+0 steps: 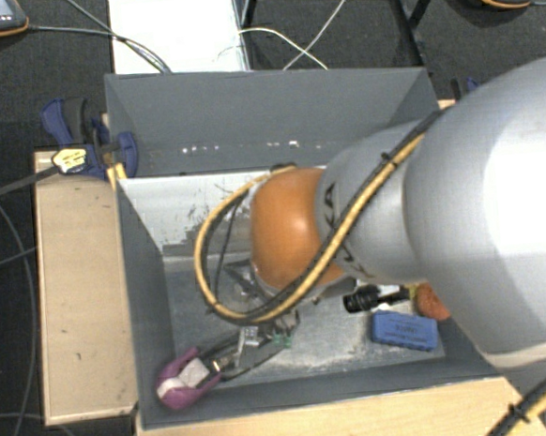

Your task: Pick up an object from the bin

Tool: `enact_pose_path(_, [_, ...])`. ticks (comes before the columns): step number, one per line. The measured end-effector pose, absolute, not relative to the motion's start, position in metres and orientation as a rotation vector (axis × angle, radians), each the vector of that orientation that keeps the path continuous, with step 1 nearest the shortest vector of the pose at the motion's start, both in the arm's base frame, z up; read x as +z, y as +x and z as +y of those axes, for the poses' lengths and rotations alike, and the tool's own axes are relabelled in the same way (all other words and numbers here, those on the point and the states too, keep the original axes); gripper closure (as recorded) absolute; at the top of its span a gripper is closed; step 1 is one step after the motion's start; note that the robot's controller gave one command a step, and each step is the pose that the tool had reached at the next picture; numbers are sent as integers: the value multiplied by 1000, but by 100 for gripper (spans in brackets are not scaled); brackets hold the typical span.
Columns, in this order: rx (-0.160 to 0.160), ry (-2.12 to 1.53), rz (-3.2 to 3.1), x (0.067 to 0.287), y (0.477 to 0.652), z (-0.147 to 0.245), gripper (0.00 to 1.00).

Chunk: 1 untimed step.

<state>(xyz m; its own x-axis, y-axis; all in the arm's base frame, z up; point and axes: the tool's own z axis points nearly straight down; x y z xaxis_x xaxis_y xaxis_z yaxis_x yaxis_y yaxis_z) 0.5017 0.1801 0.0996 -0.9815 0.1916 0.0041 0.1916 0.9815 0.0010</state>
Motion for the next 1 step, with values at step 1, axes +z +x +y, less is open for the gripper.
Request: enact_pose_path(1, [-1, 709, -3067, 74, 515, 209, 0])
